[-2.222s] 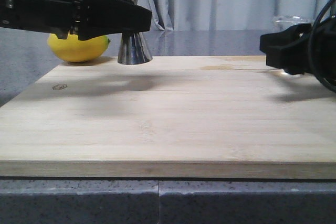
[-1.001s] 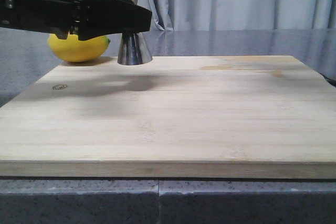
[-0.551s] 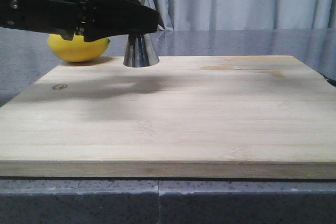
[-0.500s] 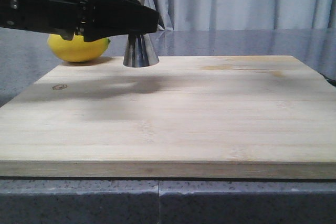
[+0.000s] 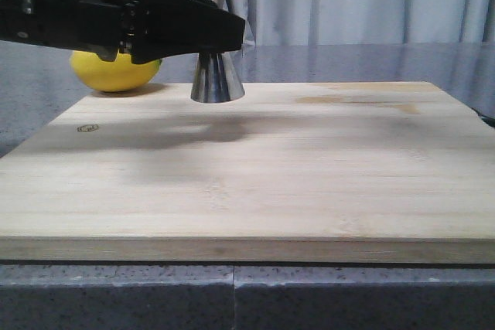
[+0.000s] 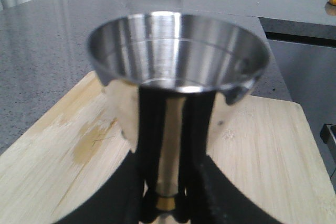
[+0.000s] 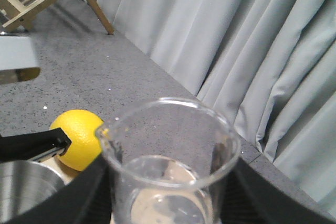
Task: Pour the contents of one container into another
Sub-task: 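Bring the beaker above the jigger's cup, left gripper holding jigger steady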
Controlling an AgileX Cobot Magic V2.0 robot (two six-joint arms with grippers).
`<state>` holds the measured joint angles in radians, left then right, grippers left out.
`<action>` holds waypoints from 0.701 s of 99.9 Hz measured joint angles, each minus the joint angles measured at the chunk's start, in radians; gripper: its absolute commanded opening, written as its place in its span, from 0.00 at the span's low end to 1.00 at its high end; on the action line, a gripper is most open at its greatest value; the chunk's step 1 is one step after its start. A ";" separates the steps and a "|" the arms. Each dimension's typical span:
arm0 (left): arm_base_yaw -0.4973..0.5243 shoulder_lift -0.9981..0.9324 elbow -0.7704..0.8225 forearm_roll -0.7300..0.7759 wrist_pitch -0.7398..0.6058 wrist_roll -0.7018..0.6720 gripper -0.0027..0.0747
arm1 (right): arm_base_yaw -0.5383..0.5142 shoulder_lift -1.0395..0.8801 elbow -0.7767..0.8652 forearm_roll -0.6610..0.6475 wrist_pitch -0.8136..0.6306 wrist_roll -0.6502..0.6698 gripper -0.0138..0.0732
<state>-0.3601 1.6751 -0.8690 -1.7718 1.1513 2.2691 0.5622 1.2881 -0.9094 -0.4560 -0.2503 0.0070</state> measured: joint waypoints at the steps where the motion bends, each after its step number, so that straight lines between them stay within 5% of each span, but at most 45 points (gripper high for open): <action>1: -0.002 0.000 0.000 0.000 0.000 0.000 0.01 | 0.003 0.000 0.000 0.000 0.000 0.000 0.37; 70: -0.006 0.000 0.000 0.001 0.000 0.000 0.01 | 0.022 0.011 -0.019 -0.147 0.042 0.000 0.37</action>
<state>-0.3664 1.6751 -0.8690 -1.7712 1.1513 2.2691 0.5840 1.2993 -0.9288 -0.6034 -0.2086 0.0070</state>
